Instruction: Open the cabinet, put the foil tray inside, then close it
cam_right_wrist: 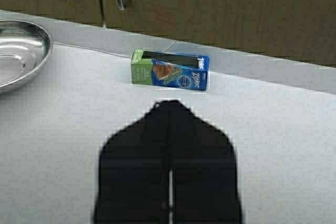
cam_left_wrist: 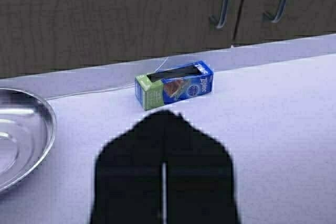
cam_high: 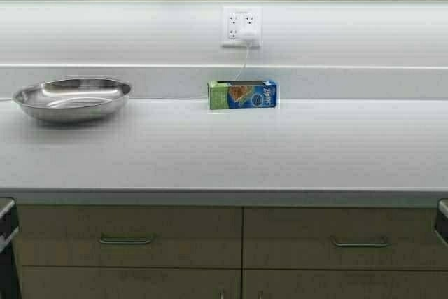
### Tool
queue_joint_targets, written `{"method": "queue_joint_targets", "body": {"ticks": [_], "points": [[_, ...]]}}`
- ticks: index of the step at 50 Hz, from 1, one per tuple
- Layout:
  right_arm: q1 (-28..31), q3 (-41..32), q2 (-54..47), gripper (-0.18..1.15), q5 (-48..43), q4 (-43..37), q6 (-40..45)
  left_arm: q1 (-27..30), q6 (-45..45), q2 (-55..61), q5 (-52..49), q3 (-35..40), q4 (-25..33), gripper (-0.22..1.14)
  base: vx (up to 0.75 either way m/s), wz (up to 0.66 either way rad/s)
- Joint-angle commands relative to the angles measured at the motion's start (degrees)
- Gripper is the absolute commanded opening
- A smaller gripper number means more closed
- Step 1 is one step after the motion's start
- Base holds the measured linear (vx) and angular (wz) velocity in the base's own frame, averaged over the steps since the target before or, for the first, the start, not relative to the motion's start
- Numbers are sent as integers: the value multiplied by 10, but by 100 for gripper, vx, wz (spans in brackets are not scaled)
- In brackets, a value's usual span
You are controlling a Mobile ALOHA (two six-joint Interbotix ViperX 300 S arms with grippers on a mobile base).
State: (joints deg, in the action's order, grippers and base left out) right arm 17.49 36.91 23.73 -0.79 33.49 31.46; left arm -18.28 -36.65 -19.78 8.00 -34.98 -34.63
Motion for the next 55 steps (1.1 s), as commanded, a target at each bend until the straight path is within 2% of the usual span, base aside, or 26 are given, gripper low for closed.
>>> {"method": "queue_joint_targets", "body": {"ticks": [1,55], "points": [[1,-7,5,7,-1,0,-3,-1,0,-11,3,12,-1,4,0,0],[0,-11,5,7,1,1,-5,-1,0,-12,3,18,-1,4,0,0]]}}
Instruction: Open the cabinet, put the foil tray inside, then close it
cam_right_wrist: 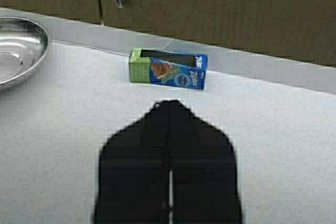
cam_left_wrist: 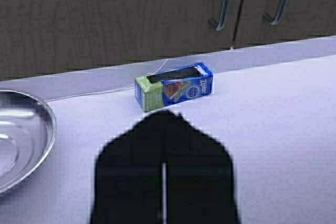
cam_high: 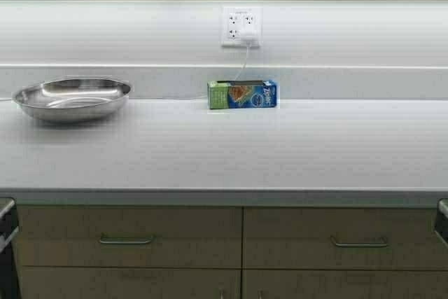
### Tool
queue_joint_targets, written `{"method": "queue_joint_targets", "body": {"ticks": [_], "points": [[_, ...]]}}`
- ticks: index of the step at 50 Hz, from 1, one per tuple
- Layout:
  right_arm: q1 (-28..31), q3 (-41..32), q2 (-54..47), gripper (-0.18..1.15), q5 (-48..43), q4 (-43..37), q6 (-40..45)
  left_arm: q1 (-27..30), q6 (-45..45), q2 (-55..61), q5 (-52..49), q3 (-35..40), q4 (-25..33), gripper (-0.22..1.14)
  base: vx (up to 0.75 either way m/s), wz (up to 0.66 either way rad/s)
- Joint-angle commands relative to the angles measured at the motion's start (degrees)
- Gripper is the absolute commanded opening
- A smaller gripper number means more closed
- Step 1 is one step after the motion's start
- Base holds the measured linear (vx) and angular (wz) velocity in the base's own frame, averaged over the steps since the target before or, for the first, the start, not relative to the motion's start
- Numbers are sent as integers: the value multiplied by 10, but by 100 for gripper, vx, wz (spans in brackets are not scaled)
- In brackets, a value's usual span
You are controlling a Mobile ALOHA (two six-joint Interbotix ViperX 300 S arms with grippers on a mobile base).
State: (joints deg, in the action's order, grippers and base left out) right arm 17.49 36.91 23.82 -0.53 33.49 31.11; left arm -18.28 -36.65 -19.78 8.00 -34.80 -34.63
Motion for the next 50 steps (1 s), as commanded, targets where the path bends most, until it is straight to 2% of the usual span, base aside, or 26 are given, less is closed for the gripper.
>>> {"method": "queue_joint_targets", "body": {"ticks": [1,50], "points": [[1,-10,4,7,-3,0,-2,-1,0,-12,3,17,-1,4,0,0],[1,-8,4,7,-2,0,-2,-1,0,-12,3,16,-1,4,0,0]]}}
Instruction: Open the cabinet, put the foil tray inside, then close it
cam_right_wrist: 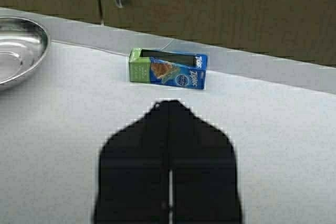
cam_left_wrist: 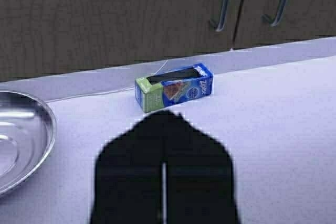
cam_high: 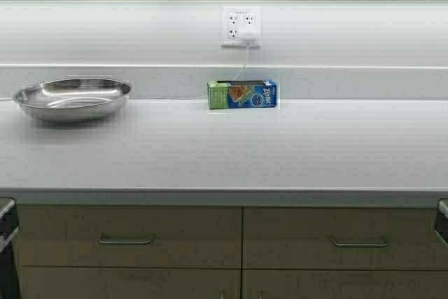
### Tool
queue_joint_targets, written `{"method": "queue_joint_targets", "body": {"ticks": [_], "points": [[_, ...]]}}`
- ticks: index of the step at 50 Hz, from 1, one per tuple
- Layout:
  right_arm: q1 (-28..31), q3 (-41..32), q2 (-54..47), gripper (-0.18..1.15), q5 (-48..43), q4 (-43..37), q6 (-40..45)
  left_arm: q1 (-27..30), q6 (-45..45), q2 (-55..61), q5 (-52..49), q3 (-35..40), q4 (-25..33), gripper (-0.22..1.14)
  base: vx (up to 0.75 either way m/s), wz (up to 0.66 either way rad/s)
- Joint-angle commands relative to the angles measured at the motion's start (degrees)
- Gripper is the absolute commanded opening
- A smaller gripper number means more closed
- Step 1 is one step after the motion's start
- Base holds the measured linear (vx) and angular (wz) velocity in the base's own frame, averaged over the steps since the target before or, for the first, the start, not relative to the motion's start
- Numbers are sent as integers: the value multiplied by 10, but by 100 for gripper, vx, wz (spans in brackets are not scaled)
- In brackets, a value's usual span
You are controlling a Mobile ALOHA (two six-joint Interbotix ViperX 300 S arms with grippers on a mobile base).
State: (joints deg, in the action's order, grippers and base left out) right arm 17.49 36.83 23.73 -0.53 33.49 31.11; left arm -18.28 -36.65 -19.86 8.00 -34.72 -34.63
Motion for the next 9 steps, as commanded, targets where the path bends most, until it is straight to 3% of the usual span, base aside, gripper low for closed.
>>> {"method": "queue_joint_targets", "body": {"ticks": [1,9], "points": [[1,-7,4,7,-2,0,-2,-1,0,-11,3,15,-1,4,0,0],[1,-7,4,7,-2,1,-2,0,0,-11,3,15,-1,4,0,0]]}}
